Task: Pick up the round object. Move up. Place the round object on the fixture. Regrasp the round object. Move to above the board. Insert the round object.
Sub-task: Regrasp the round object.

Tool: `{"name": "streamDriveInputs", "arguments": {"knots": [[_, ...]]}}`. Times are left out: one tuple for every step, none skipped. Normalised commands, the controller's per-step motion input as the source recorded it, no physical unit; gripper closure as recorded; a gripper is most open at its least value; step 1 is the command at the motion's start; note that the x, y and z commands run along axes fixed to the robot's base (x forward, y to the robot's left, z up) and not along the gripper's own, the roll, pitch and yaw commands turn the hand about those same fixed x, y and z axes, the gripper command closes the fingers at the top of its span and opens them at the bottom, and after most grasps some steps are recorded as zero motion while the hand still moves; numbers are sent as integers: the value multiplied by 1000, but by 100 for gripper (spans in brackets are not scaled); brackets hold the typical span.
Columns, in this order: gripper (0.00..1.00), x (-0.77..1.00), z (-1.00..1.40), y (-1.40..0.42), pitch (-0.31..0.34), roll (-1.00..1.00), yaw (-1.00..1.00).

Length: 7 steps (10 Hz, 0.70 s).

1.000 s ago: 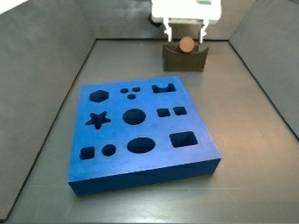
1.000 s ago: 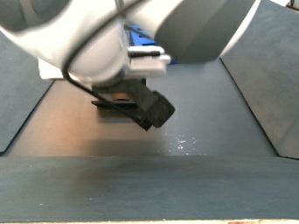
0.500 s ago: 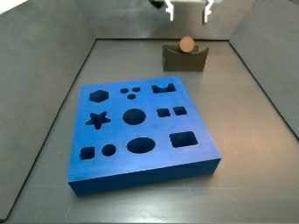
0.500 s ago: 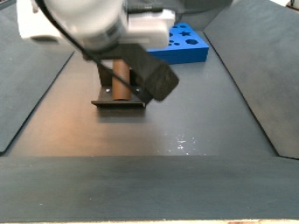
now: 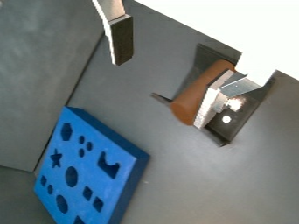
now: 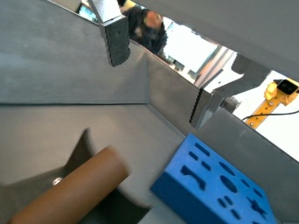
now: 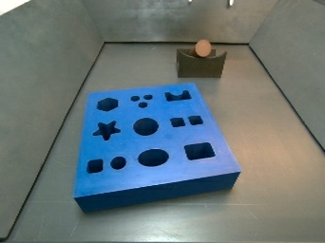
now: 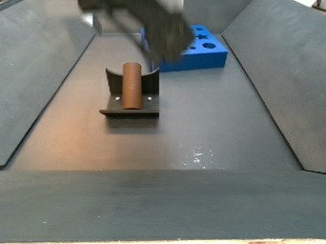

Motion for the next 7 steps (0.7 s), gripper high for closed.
{"name": "streamDriveInputs", "arguments": {"knots": [[0,-111,307,-832,30,1000,11],[0,-79,145,-681,28,1000,11],[0,-48,59,-451,25,1000,11],[0,-42,36,-262,23,1000,11],[0,-50,29,-75,19,1000,11],[0,-50,19,-2,15,1000,11],[0,-42,9,-31,11,1000,11]]}}
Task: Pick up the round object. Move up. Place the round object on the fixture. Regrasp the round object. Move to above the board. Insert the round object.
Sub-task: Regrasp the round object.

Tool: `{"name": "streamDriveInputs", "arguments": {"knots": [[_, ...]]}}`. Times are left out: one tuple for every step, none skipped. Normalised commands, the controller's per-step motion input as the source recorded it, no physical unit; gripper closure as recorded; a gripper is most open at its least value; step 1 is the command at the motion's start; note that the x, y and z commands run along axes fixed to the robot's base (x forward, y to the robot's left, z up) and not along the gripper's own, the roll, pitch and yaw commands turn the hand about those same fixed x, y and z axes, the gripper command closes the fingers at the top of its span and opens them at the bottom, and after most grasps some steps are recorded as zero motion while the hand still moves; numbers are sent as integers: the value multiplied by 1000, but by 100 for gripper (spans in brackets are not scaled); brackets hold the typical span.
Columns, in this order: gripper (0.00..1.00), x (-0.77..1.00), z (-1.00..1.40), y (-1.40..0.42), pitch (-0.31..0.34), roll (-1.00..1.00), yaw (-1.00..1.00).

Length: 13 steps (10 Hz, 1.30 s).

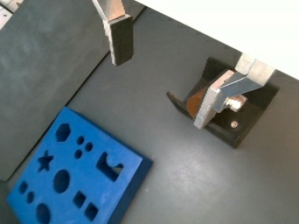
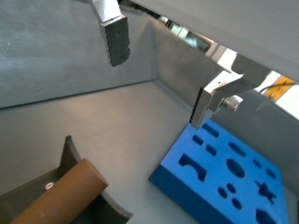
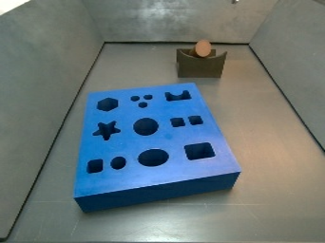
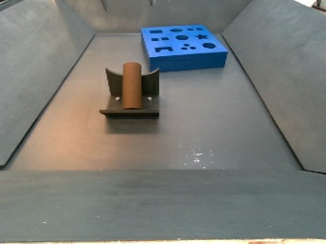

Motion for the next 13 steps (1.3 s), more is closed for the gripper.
{"name": "streamDriveInputs", "arguments": {"knots": [[0,-45,18,-38,8,1000,12],[0,-49,24,-29,2,1000,12],[0,-46,17,-28,-2,1000,12],[0,-44,10,-30,-5,1000,12],[0,-44,9,-27,-12,1000,13],[0,-42,13,-23,-16,1000,13],[0,-41,11,-27,-21,1000,14],[0,-39,10,-25,-24,1000,14],[0,-34,12,-23,-33,1000,14],[0,-31,13,-24,-36,1000,14],[0,-27,12,-22,-43,1000,15],[0,-24,11,-19,-48,1000,16],[0,-18,7,-22,-54,1000,16]]}}
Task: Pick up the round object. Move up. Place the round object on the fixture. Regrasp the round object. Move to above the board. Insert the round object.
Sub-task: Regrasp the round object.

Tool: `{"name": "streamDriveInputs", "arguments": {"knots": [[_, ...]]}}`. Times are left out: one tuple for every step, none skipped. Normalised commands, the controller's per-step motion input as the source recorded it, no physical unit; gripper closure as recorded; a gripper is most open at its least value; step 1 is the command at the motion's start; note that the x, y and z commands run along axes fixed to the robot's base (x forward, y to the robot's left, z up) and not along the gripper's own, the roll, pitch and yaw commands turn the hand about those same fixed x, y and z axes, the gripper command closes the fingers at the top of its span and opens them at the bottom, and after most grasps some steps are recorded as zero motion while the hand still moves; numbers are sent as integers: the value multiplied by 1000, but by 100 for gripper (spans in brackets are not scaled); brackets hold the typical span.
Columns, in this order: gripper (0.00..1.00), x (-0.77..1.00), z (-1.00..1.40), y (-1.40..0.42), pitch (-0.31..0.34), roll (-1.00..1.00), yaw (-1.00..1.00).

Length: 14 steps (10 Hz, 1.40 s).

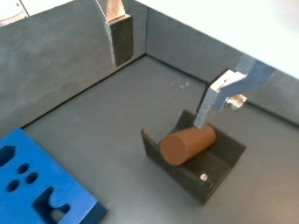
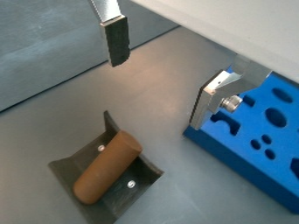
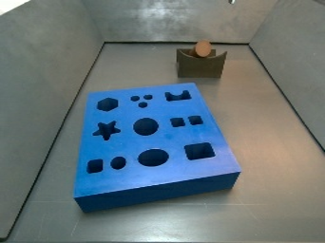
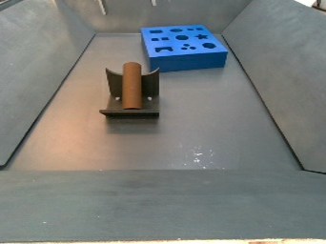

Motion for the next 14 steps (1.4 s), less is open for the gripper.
{"name": "streamDriveInputs", "arguments": {"knots": [[0,-16,5,-21,-56,1000,16],[0,-14,6,-19,-62,1000,17],[0,-15,5,-15,-64,1000,18],[0,-19,2,-23,-65,1000,17],[0,-19,2,-19,-65,1000,18],[0,-18,4,-19,-65,1000,17],[0,-17,5,-18,-64,1000,17],[0,-12,8,-22,-62,1000,17],[0,-8,10,-18,-59,1000,16],[0,-4,9,-22,-55,1000,16],[0,0,5,-23,-51,1000,16],[0,10,-1,-24,-45,1000,15],[0,15,-6,-24,-38,1000,15],[0,22,0,-26,-26,1000,14]]}}
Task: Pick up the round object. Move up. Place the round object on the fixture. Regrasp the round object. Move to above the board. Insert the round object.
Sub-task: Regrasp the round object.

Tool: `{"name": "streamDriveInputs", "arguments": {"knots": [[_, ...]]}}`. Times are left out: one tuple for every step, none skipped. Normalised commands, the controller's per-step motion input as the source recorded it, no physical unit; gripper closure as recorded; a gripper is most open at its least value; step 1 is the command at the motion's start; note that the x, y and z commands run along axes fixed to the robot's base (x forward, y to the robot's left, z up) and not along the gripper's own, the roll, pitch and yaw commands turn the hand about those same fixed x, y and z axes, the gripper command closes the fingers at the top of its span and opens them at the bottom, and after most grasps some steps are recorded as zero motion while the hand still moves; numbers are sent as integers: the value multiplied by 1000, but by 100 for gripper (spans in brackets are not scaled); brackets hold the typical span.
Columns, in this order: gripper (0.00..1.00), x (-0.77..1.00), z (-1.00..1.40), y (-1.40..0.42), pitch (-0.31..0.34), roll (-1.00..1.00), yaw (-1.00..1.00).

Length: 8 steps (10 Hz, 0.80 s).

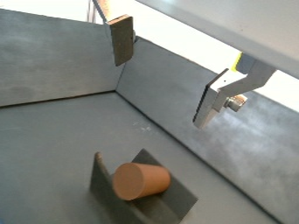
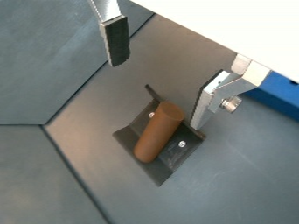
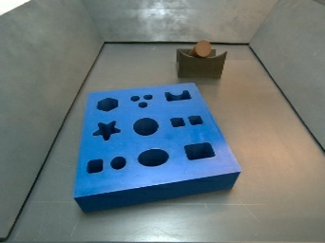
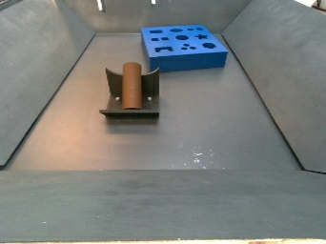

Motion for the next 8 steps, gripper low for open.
{"name": "streamDriveInputs", "arguments": {"knots": [[0,27,-2,-28,-21,1000,16],[0,32,-9,-29,-8,1000,17],[0,34,-12,-27,-1,1000,18],[0,42,-13,-30,14,1000,21],[0,44,-12,-28,30,1000,25],[0,48,-10,-36,56,1000,33],[0,57,-12,-34,76,1000,42],[0,65,-15,-37,116,1000,61]]}}
